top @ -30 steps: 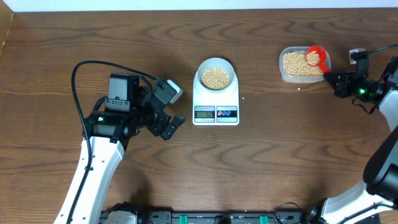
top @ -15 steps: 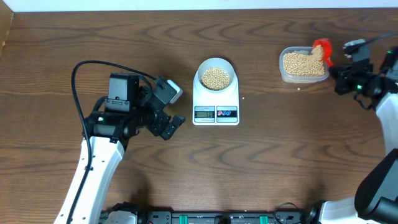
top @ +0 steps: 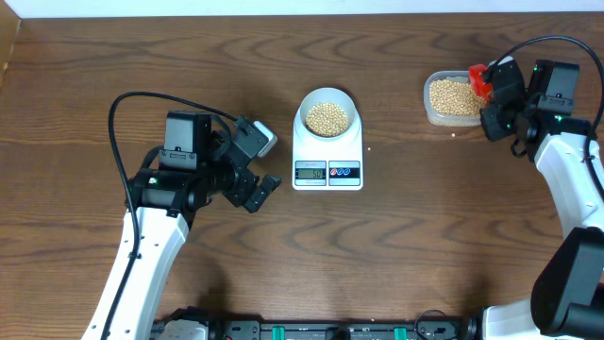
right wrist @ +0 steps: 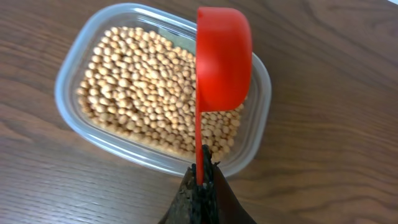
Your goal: Scoop item into bowl and weigh 50g on scale
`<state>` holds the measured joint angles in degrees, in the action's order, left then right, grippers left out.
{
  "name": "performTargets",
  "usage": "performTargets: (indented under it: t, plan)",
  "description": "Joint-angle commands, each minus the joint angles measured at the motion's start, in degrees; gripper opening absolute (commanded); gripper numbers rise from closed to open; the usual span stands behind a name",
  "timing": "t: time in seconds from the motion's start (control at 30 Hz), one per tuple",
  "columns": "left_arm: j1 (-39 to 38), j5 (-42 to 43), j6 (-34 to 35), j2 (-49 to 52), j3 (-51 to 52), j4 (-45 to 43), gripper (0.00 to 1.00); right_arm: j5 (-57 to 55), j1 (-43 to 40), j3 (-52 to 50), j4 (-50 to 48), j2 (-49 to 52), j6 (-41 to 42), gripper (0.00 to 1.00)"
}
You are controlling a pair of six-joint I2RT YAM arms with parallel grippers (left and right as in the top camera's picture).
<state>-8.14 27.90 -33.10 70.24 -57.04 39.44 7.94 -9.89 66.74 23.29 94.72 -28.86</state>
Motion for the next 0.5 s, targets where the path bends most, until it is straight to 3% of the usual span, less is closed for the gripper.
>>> performTargets:
  t: [0.0,0.47]
  plan:
    - [0.1,-0.5,-0.7,-0.3,-1.3,0.2,0.98,-1.8,0.2,-0.1,-0.2,-0.1,-0.3,0.01]
    - [0.1,-0.5,-0.7,-0.3,-1.3,0.2,0.98,-1.8,0.2,-0.1,0.1,-1.6,-0.3,0.01]
